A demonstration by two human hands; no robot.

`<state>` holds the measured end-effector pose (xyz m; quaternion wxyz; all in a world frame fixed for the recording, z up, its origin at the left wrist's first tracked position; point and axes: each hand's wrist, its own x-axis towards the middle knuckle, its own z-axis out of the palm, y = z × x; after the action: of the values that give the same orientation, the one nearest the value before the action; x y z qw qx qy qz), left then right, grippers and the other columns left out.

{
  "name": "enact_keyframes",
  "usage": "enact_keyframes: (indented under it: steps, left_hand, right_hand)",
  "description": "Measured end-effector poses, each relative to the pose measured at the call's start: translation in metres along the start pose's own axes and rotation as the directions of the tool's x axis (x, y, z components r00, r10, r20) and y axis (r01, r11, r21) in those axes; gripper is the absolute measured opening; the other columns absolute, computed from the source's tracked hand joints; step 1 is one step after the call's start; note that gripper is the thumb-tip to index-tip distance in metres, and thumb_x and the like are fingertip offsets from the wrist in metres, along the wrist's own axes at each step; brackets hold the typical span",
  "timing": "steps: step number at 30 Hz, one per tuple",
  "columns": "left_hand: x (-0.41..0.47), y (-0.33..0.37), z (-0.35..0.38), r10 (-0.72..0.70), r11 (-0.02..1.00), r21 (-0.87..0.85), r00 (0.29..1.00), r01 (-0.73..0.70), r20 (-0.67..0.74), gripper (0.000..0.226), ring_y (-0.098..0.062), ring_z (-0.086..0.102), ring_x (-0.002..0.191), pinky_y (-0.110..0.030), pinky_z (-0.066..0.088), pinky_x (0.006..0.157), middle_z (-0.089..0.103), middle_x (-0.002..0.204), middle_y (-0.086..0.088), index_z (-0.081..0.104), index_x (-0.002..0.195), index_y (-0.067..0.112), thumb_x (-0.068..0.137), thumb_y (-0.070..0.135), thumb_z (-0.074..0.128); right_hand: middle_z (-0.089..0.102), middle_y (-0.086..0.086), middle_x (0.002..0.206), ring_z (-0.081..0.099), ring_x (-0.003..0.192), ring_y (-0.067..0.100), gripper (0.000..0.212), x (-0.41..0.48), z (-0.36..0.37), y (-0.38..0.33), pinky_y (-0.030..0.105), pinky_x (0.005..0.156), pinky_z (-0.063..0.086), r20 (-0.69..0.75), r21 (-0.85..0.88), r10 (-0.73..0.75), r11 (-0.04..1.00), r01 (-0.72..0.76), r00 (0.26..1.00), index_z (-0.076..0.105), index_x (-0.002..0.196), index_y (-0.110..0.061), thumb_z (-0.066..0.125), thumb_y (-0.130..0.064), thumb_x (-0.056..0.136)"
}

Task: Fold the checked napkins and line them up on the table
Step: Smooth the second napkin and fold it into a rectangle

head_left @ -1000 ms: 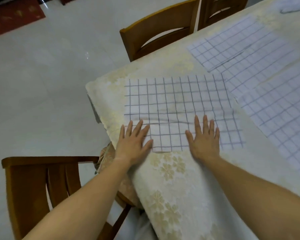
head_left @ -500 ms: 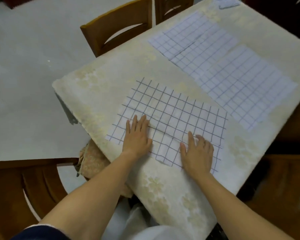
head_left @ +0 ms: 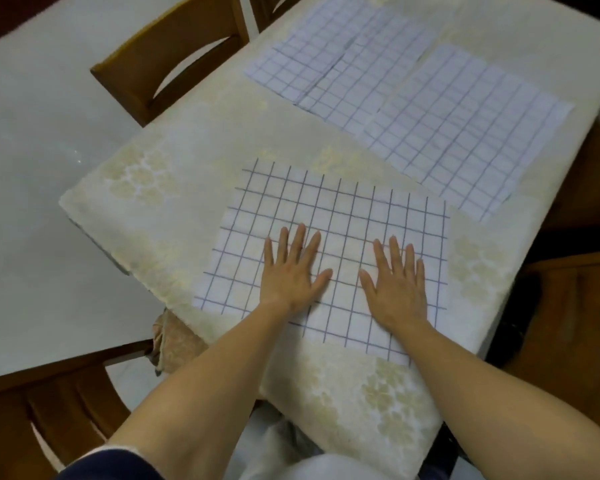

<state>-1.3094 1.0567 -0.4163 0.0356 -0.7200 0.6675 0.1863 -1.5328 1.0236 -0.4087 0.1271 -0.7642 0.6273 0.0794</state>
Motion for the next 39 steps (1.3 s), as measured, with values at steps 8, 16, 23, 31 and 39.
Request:
enact_keyframes:
  steps: [8, 16, 23, 31, 39]
  left_hand:
    - [0.062, 0.012, -0.023, -0.026, 0.999, -0.036, 0.990, 0.021, -0.137, 0.066, -0.026, -0.012, 0.159, -0.056, -0.007, 0.126, -0.008, 0.173, 0.003, 0.000, 0.164, 0.033, 0.102, 0.055, 0.007]
    - [0.069, 0.012, -0.018, -0.102, 0.995, 0.008, 0.988, 0.104, -0.115, 0.066, -0.020, -0.017, 0.158, -0.056, -0.005, 0.126, -0.016, 0.171, 0.011, -0.008, 0.163, 0.041, 0.102, 0.059, 0.012]
    - [0.071, 0.012, -0.019, -0.106, 0.993, 0.038, 0.991, 0.109, -0.083, 0.067, -0.020, -0.020, 0.157, -0.057, -0.007, 0.125, -0.019, 0.170, 0.011, -0.013, 0.161, 0.041, 0.102, 0.058, 0.013]
    - [0.066, -0.010, -0.028, -0.147, 0.989, 0.023, 0.988, 0.148, -0.037, 0.068, -0.023, -0.028, 0.154, -0.060, -0.012, 0.123, -0.029, 0.166, 0.015, -0.023, 0.157, 0.045, 0.099, 0.068, 0.004]
    - [0.072, -0.102, -0.069, -0.261, 0.965, -0.003, 0.955, 0.263, -0.143, 0.074, -0.032, -0.014, 0.158, -0.057, -0.010, 0.126, -0.017, 0.171, 0.000, -0.009, 0.164, 0.030, 0.102, 0.066, 0.006]
  right_hand:
    - [-0.004, 0.002, 0.170, -0.006, 0.156, 0.023, 0.066, 0.073, -0.030, -0.057, 0.045, 0.126, 0.000, -0.106, 0.084, -0.136, 0.986, 0.146, 0.985, -0.001, 0.162, -0.022, 0.013, -0.053, 0.105]
    - [-0.009, -0.001, 0.169, -0.011, 0.155, 0.023, 0.070, 0.074, -0.006, -0.058, 0.052, 0.125, 0.002, -0.067, 0.027, -0.072, 0.997, 0.074, 0.995, -0.002, 0.162, -0.025, 0.009, -0.061, 0.102]
    - [-0.013, 0.001, 0.168, -0.015, 0.155, 0.024, 0.072, 0.075, -0.009, -0.056, 0.053, 0.124, 0.000, -0.039, 0.029, -0.071, 0.997, 0.072, 0.997, -0.004, 0.161, -0.025, 0.010, -0.062, 0.102]
    - [-0.022, -0.001, 0.166, -0.022, 0.152, 0.032, 0.068, 0.071, -0.013, -0.028, 0.056, 0.123, -0.007, 0.004, 0.025, 0.056, 0.998, -0.056, 0.998, -0.018, 0.156, -0.040, 0.000, -0.070, 0.098]
    - [-0.018, 0.002, 0.168, -0.016, 0.154, 0.028, 0.071, 0.089, -0.037, 0.003, 0.055, 0.124, -0.005, -0.081, 0.049, 0.140, 0.989, -0.136, 0.987, -0.007, 0.160, -0.031, 0.001, -0.067, 0.100]
